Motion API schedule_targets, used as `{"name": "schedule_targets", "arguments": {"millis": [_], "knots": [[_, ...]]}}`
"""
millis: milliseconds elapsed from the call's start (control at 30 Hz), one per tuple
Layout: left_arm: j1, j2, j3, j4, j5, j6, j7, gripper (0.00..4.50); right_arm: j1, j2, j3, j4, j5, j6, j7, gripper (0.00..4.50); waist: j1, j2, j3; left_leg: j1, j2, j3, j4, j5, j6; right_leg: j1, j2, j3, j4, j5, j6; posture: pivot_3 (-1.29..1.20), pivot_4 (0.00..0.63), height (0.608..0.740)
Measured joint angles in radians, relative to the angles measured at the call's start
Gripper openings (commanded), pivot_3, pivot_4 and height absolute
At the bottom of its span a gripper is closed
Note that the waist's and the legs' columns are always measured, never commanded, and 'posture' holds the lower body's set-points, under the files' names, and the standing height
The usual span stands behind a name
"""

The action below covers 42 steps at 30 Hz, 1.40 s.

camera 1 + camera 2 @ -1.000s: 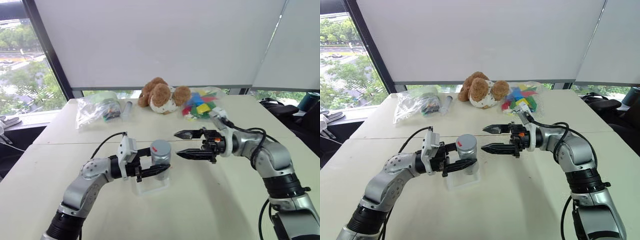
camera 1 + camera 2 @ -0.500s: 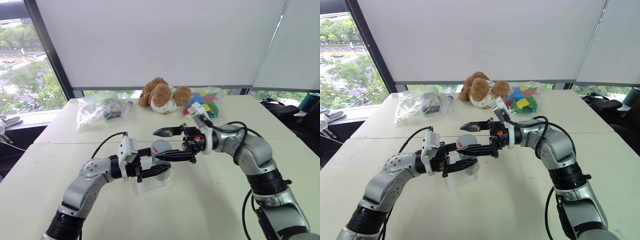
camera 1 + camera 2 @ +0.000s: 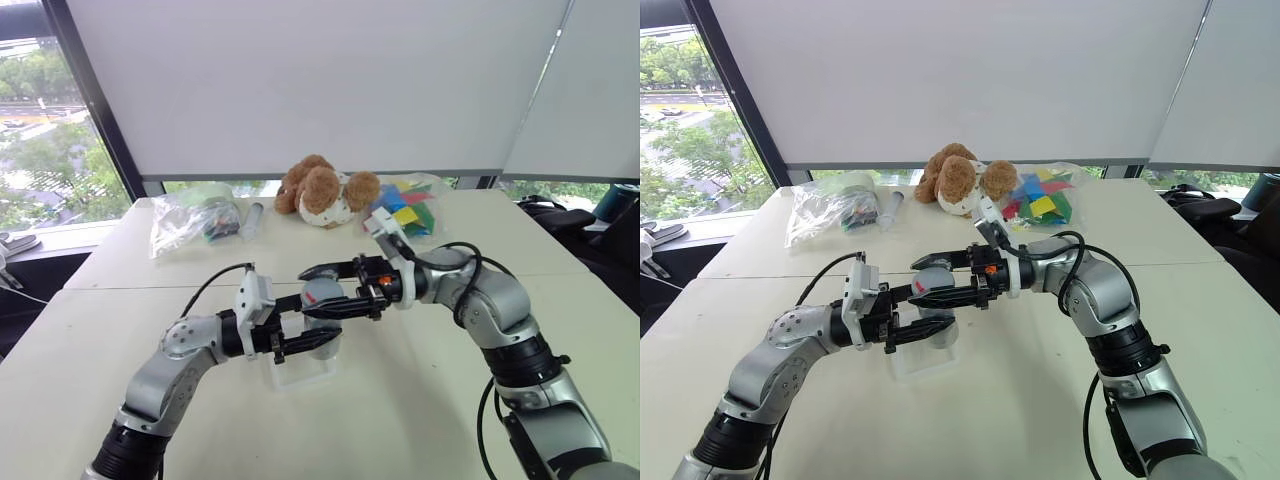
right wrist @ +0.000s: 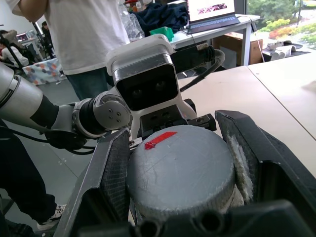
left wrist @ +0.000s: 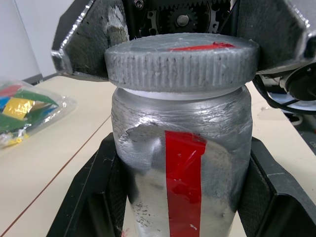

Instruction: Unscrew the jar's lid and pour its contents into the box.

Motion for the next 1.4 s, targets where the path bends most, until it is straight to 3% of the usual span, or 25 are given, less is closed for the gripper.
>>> {"name": "schedule_targets", "arguments": {"millis": [167,300,367,433,633,733,867,1033,1100,1200,1400], "knots": [[0.000,0.000,-0.001,-0.032,-0.020,-0.002,-0.004,2.20,0.027,0.033,-0.096,0.000,0.170,0.132,-0.031,2.36,0.001,0.000,0.000,0.000,0.000,0.000,0.000,0.000,0.000,0.000,0.000,0.000,0.000,0.000,0.000,0.00,0.150,0.740],[0.031,0.034,0.011,-0.023,-0.021,0.009,-0.011,2.20,0.020,0.028,-0.340,0.021,0.482,0.316,-0.164,2.36,0.003,0.001,0.000,0.000,0.000,-0.001,0.000,0.000,0.000,0.001,-0.001,0.000,0.000,0.000,0.000,0.00,0.150,0.740],[0.029,0.035,0.025,-0.013,-0.021,0.006,-0.010,2.20,0.039,-0.013,-0.409,0.046,0.529,0.349,-0.223,2.36,0.006,0.001,0.000,0.000,0.000,-0.001,0.000,0.000,0.000,0.001,-0.001,0.000,-0.001,0.000,0.000,0.00,0.150,0.740],[0.027,0.040,0.044,-0.011,-0.025,0.004,-0.008,2.20,0.137,-0.109,-0.425,0.063,0.438,0.277,-0.219,2.36,0.016,0.000,0.000,0.000,0.000,0.000,0.000,0.000,0.000,0.002,-0.001,-0.001,-0.003,0.000,-0.001,0.00,0.150,0.740],[0.017,0.077,0.121,0.001,-0.098,0.072,-0.002,2.20,0.388,-0.244,-0.349,0.402,-0.062,-0.376,-0.083,2.36,0.014,0.001,0.001,0.001,-0.001,0.004,0.000,0.000,0.001,0.001,-0.001,0.000,-0.001,0.000,0.001,0.00,0.150,0.740],[-0.005,0.105,0.130,0.010,-0.121,0.106,-0.017,2.20,0.392,-0.231,-0.360,0.600,-0.163,-0.668,-0.053,2.36,-0.005,0.001,0.001,0.003,-0.001,0.004,0.000,0.000,0.000,0.003,0.001,0.001,0.000,0.000,0.001,0.00,0.150,0.740],[-0.013,0.130,0.146,0.044,-0.132,0.122,-0.035,2.20,0.360,-0.206,-0.393,0.851,-0.218,-0.863,-0.084,2.36,-0.010,0.001,0.001,0.005,0.001,0.004,0.000,0.000,0.000,0.004,0.002,0.002,0.001,0.000,0.000,0.00,0.150,0.740],[-0.031,0.133,0.149,0.072,-0.136,0.143,-0.041,2.20,0.334,-0.156,-0.419,0.994,-0.230,-0.970,-0.099,2.36,-0.005,0.001,0.001,0.004,0.001,0.003,0.000,0.000,0.000,0.004,0.002,0.002,0.000,0.000,0.000,0.00,0.150,0.740],[-0.040,0.141,0.151,0.073,-0.144,0.154,-0.048,2.20,0.331,-0.150,-0.440,1.017,-0.219,-0.951,-0.105,3.44,-0.003,0.001,0.001,0.004,0.001,0.003,0.000,0.000,0.000,0.004,0.002,0.002,0.000,0.000,0.000,0.00,0.150,0.740],[-0.048,0.148,0.154,0.092,-0.146,0.156,-0.055,2.20,0.343,-0.148,-0.469,1.006,-0.195,-0.911,-0.099,4.48,-0.001,0.001,0.001,0.004,0.001,0.002,0.000,0.000,0.000,0.004,0.001,0.002,0.000,0.000,0.000,0.00,0.150,0.740],[-0.076,0.196,0.187,0.127,-0.139,0.154,-0.060,2.20,0.460,-0.192,-0.477,0.690,-0.124,-0.727,-0.031,4.48,-0.004,0.002,0.002,0.004,0.001,0.002,0.000,0.000,0.000,0.003,0.001,0.002,0.001,0.000,0.000,0.00,0.150,0.740]]}}
